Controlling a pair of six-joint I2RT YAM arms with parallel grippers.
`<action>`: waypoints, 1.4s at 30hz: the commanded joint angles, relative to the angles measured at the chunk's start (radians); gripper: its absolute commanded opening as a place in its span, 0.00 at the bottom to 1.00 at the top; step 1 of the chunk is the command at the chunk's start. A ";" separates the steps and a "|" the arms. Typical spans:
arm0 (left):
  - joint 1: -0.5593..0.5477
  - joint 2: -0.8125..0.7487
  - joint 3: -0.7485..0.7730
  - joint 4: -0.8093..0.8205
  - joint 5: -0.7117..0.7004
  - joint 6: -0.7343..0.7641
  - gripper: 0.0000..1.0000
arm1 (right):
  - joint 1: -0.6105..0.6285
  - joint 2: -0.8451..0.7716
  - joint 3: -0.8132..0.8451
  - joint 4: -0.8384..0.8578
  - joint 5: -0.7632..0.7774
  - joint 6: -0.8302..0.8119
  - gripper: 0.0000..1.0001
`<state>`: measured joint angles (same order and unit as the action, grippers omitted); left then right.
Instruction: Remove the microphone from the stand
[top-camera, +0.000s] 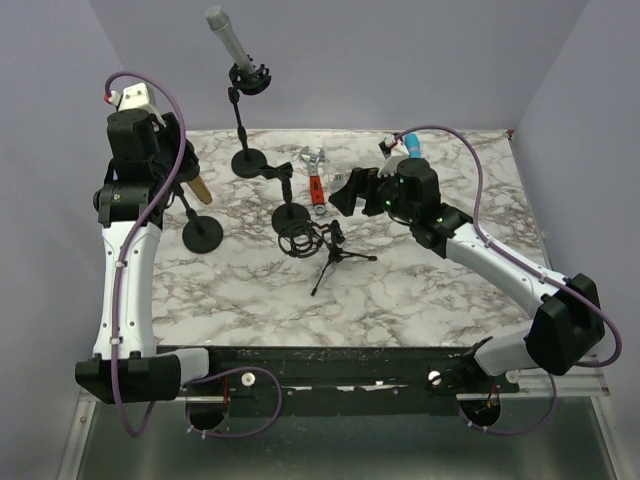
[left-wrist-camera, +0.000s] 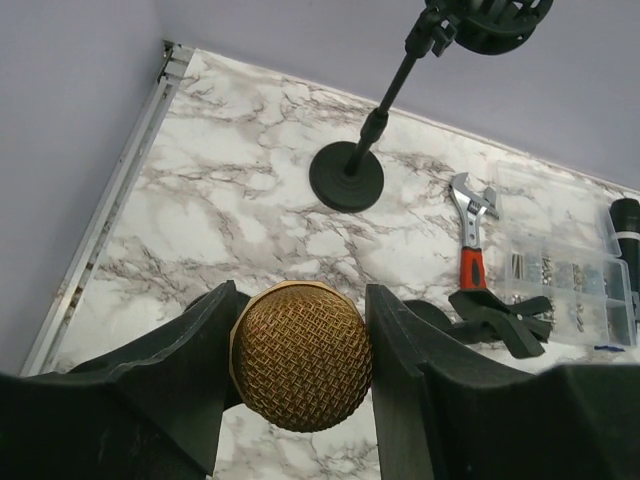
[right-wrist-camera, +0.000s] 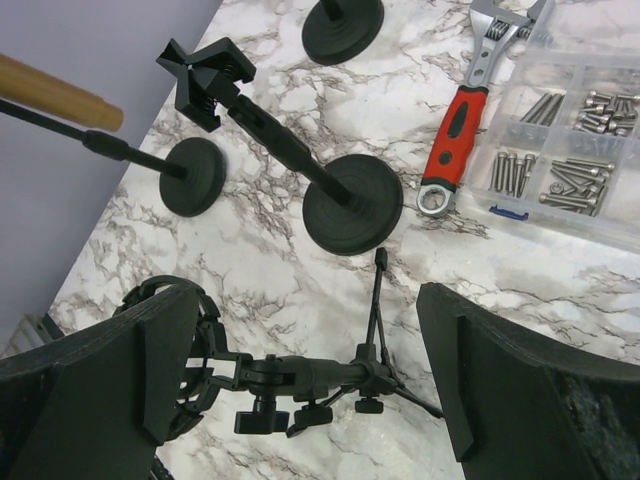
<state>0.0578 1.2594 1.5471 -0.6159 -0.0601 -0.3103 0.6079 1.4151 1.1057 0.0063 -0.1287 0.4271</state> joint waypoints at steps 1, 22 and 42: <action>-0.028 -0.067 0.006 -0.105 -0.034 -0.076 0.00 | 0.007 0.022 -0.012 0.033 -0.028 0.010 1.00; -0.133 -0.034 0.200 -0.256 0.060 -0.077 0.00 | 0.007 0.065 -0.001 0.035 -0.030 0.014 1.00; -0.326 -0.051 0.108 -0.246 0.106 -0.139 0.16 | 0.013 0.028 -0.003 0.056 -0.053 0.021 1.00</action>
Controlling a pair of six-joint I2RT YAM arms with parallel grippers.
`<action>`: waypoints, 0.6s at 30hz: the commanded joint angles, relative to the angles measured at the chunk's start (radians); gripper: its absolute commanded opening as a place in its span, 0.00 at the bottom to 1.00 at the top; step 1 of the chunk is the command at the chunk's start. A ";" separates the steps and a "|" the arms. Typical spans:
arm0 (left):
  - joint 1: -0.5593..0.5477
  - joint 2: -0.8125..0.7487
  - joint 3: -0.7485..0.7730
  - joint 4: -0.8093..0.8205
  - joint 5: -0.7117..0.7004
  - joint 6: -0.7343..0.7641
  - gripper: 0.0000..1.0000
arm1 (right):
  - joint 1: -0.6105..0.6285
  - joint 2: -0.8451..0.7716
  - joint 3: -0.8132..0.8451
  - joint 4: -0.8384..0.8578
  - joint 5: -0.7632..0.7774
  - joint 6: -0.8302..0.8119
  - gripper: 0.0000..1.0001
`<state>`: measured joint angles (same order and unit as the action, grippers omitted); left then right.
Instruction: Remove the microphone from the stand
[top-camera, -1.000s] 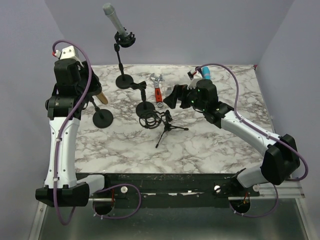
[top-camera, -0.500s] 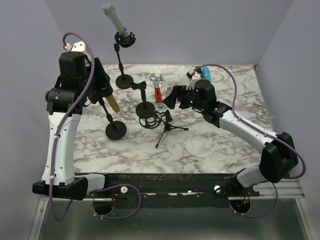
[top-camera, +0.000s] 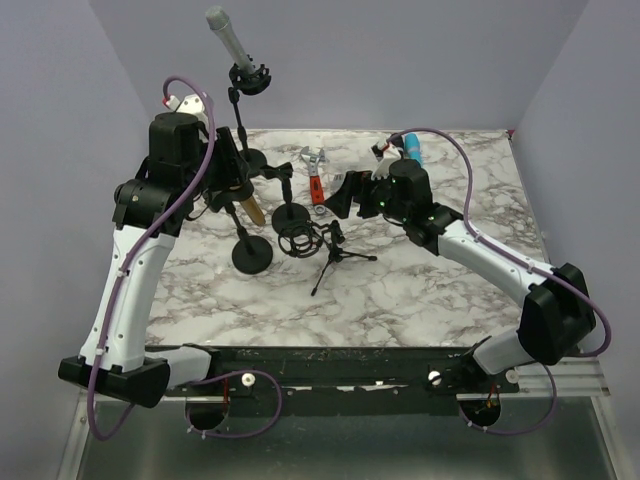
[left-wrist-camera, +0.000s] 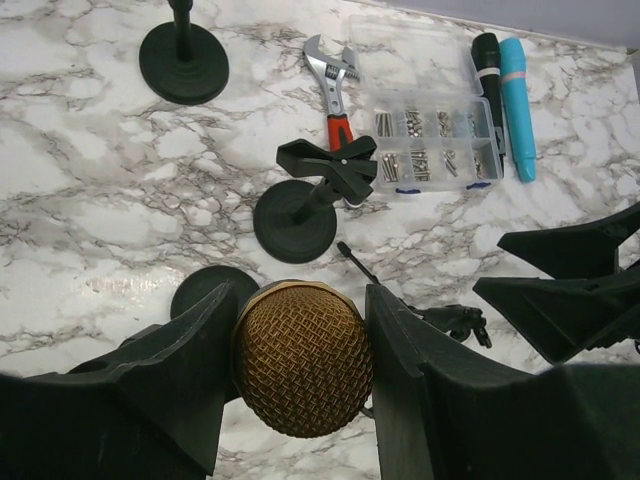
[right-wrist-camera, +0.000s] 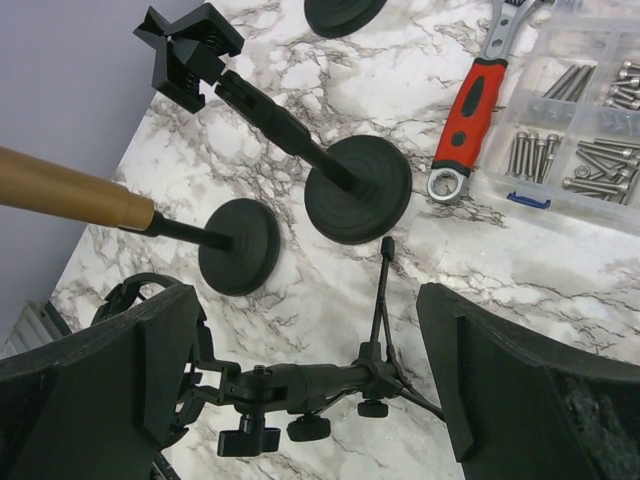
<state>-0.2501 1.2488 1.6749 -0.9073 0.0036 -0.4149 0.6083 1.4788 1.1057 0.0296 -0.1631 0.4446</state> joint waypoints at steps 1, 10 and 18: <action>-0.020 -0.039 -0.020 0.047 0.052 -0.029 0.23 | 0.017 -0.043 -0.003 0.039 -0.018 0.004 1.00; -0.021 -0.094 -0.075 0.107 0.084 0.023 0.83 | 0.116 -0.074 0.050 0.053 0.020 -0.030 1.00; -0.020 -0.156 -0.051 0.099 0.060 0.071 0.99 | 0.228 -0.021 0.208 0.002 0.106 -0.071 1.00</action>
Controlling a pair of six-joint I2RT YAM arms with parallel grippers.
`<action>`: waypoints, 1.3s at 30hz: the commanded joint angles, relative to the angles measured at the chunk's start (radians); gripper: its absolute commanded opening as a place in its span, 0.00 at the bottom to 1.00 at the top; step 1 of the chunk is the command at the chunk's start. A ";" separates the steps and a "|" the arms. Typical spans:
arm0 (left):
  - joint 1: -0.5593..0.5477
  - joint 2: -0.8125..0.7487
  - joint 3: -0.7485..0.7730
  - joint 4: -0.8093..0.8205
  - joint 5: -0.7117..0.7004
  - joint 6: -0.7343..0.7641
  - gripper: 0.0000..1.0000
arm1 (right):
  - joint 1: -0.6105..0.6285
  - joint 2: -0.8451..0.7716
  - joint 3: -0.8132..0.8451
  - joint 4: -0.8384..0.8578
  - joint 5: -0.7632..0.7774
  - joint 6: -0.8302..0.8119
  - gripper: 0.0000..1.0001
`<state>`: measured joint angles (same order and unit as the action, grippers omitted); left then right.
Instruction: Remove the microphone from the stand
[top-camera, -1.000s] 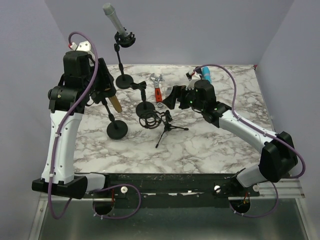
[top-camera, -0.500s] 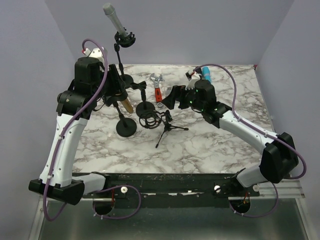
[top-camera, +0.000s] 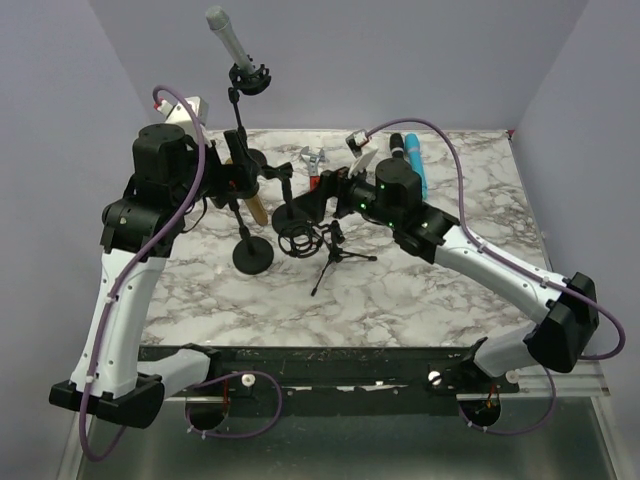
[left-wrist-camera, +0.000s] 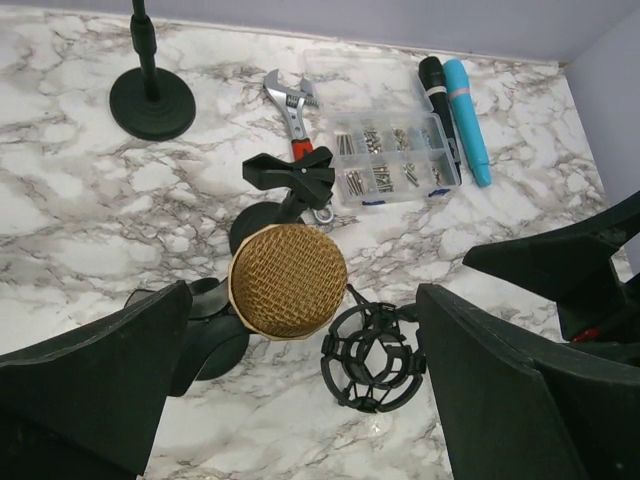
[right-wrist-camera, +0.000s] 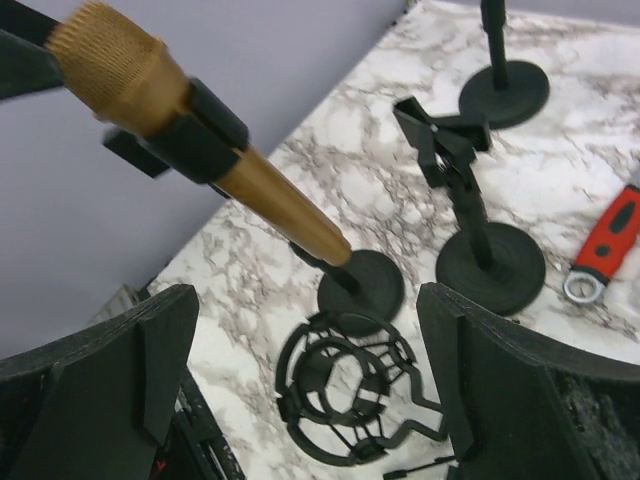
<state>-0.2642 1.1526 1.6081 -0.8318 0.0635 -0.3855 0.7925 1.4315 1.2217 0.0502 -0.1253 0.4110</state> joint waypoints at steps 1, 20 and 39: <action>-0.004 -0.079 0.009 0.023 -0.010 0.049 0.99 | 0.062 0.035 0.118 -0.024 0.083 -0.043 1.00; -0.004 -0.666 -0.435 0.225 -0.381 0.053 0.99 | 0.413 0.410 0.685 -0.212 0.990 -0.103 0.99; -0.004 -0.807 -0.608 0.163 -0.275 0.057 0.98 | 0.413 0.750 1.001 -0.032 1.158 -0.535 0.78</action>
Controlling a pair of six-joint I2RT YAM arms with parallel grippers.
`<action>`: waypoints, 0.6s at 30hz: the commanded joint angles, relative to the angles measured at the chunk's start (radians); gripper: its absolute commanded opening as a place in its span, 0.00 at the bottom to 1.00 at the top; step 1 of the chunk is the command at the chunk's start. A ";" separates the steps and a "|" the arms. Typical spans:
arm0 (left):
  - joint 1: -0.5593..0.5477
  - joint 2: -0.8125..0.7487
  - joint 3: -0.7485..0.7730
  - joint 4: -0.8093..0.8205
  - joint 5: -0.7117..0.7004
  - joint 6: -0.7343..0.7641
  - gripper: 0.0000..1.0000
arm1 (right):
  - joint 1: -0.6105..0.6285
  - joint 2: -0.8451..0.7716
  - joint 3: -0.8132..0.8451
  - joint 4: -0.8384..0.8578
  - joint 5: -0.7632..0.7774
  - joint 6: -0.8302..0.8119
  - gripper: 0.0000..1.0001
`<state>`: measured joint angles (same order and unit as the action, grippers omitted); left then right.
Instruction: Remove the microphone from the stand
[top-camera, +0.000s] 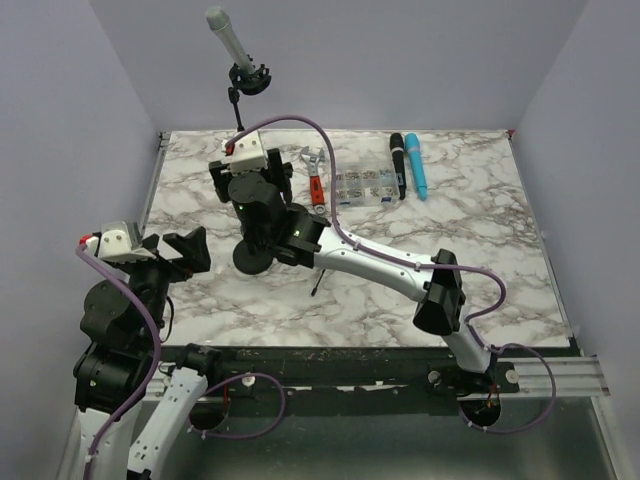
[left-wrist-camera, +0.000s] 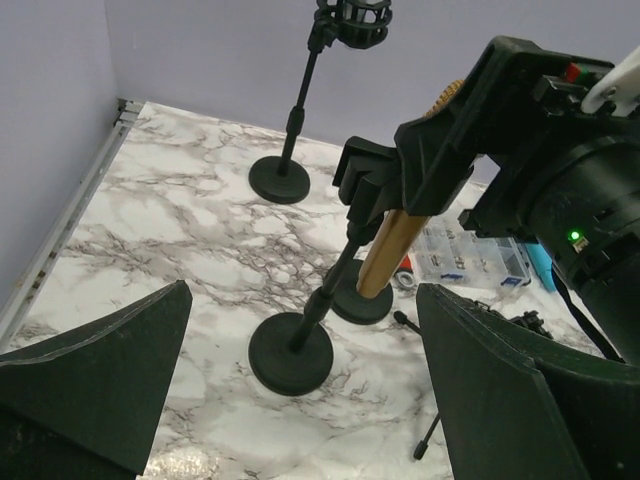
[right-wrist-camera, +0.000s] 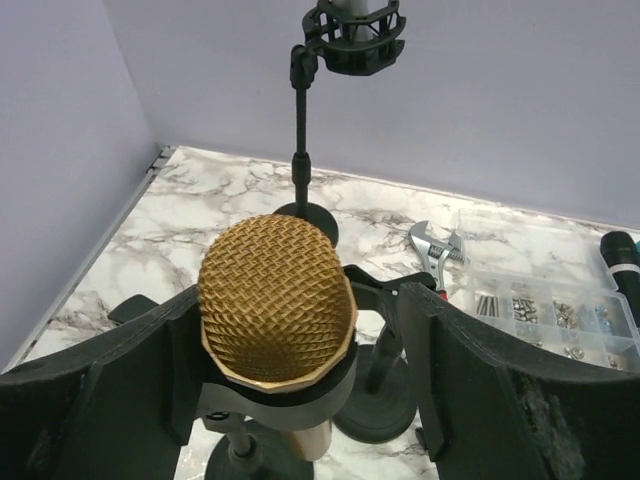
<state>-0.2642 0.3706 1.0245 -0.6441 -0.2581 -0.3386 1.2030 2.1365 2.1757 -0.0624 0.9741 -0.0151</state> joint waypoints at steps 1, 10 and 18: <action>-0.004 -0.030 -0.029 -0.025 0.057 0.007 0.98 | 0.000 0.052 0.055 0.081 0.051 -0.109 0.71; -0.004 -0.026 -0.070 -0.026 0.133 -0.016 0.98 | -0.054 -0.031 -0.032 -0.013 -0.189 0.036 0.33; -0.004 0.063 -0.133 0.037 0.258 -0.087 0.99 | -0.155 -0.164 -0.208 -0.019 -0.709 0.036 0.05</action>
<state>-0.2642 0.3672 0.9222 -0.6506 -0.0971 -0.3687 1.0752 2.0350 2.0453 -0.0601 0.5682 0.0223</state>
